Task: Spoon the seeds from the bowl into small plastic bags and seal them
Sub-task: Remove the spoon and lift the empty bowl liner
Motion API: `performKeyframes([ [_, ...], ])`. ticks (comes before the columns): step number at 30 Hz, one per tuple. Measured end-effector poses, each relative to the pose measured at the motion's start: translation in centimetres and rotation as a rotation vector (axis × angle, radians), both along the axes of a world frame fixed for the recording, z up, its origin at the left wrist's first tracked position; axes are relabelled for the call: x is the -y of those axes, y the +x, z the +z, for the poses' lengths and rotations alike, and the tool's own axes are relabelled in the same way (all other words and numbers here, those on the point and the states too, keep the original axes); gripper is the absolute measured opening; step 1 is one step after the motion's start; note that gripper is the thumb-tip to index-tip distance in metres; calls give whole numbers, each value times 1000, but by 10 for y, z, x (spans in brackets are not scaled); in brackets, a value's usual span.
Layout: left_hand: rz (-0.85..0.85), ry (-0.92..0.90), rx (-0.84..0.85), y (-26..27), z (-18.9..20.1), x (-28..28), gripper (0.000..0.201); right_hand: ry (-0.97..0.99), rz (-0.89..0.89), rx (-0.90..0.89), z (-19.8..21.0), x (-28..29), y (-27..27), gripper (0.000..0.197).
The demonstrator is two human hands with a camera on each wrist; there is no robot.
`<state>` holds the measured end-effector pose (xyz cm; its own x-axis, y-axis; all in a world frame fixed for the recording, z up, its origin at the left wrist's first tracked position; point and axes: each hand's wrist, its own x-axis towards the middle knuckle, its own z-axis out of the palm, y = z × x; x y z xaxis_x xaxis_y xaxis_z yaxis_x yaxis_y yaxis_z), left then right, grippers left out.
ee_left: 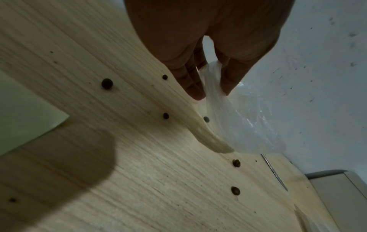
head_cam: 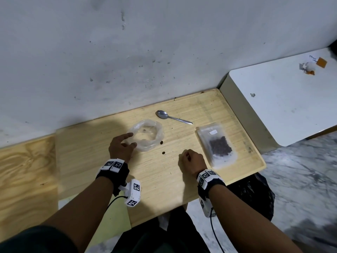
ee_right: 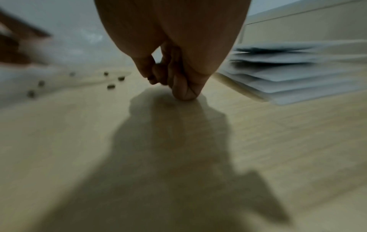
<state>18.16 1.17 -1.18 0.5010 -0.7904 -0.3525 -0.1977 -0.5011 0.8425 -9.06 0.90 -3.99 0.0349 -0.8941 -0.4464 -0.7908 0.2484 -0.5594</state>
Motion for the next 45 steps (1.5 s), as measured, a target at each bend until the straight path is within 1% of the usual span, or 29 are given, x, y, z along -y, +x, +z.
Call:
performKeyframes([
  [1, 6, 1, -6, 1, -1, -1, 37, 10, -48, 33, 2, 3, 0, 28],
  [2, 16, 3, -7, 3, -2, -1, 37, 31, -119, 107, 5, 6, 0, 29],
  [4, 45, 2, -12, 7, -3, -4, 38, 111, -306, 314, 13, 13, -1, 31],
  [6, 60, -4, 0, 11, -1, -8, 39, 197, -424, 481, 24, 18, 5, 32],
  [8, 78, -1, 10, 15, -1, -11, 39, 249, -441, 560, 36, 23, 16, 29],
  [10, 93, 4, 17, 16, 0, -13, 39, 278, -418, 581, 41, 27, 27, 34],
  [12, 112, 4, 12, 17, -1, -14, 39, 278, -354, 504, 36, 32, 37, 31],
  [14, 127, 6, 5, 18, -1, -15, 39, 211, -180, 335, 28, 34, 46, 19],
  [16, 136, 5, 2, 18, -1, -15, 38, 126, 11, 178, 17, 32, 54, 14],
  [17, 138, 4, -1, 17, 0, -14, 38, 99, 65, 135, 15, 29, 57, 12],
  [18, 142, 3, -5, 18, 0, -14, 38, 81, 103, 108, 12, 26, 60, 17],
  [19, 142, 1, -10, 18, 1, -13, 38, 64, 127, 91, 11, 24, 62, 21],
  [20, 144, 1, -15, 18, 1, -12, 37, 51, 130, 90, 8, 23, 62, 18],
  [22, 148, 4, -16, 20, 3, -11, 37, 20, 111, 116, 4, 22, 63, 6],
  [24, 149, 7, -11, 21, 4, -11, 36, 5, 121, 100, 3, 20, 64, 4],
  [27, 144, 5, -7, 22, 5, -12, 36, 9, 189, 30, 7, 22, 67, 16],
  [29, 140, 7, -16, 22, 5, -13, 35, 4, 195, 28, 8, 27, 67, 26],
  [30, 138, 8, -20, 22, 6, -13, 35, 24, 121, 95, 8, 30, 66, 27],
  [31, 140, 8, -25, 23, 6, -13, 35, 75, -23, 228, 8, 32, 66, 29],
  [33, 154, 4, -48, 23, 7, -12, 34, 209, -372, 553, 11, 35, 65, 32],
  [34, 160, 2, -61, 23, 6, -12, 34, 284, -497, 712, 14, 36, 64, 27],
  [35, 163, 3, -72, 23, 6, -12, 34, 353, -571, 833, 17, 38, 64, 20],
  [36, 167, 5, -84, 23, 5, -12, 35, 402, -604, 902, 18, 40, 64, 16],
  [37, 172, 8, -96, 23, 5, -11, 35, 415, -613, 900, 17, 42, 65, 15],
  [38, 176, 10, -108, 23, 4, -9, 35, 404, -620, 842, 16, 45, 68, 17],
  [40, 174, 17, -127, 23, 5, -6, 35, 307, -565, 617, 12, 52, 72, 25],
  [42, 158, 23, -139, 23, 6, -2, 35, 159, -377, 371, 12, 58, 78, 28],
  [44, 154, 23, -161, 22, 7, 3, 35, 60, -164, 175, 10, 60, 84, 18],
  [45, 152, 20, -175, 22, 7, 5, 35, 37, -118, 125, 10, 59, 87, 13],
])
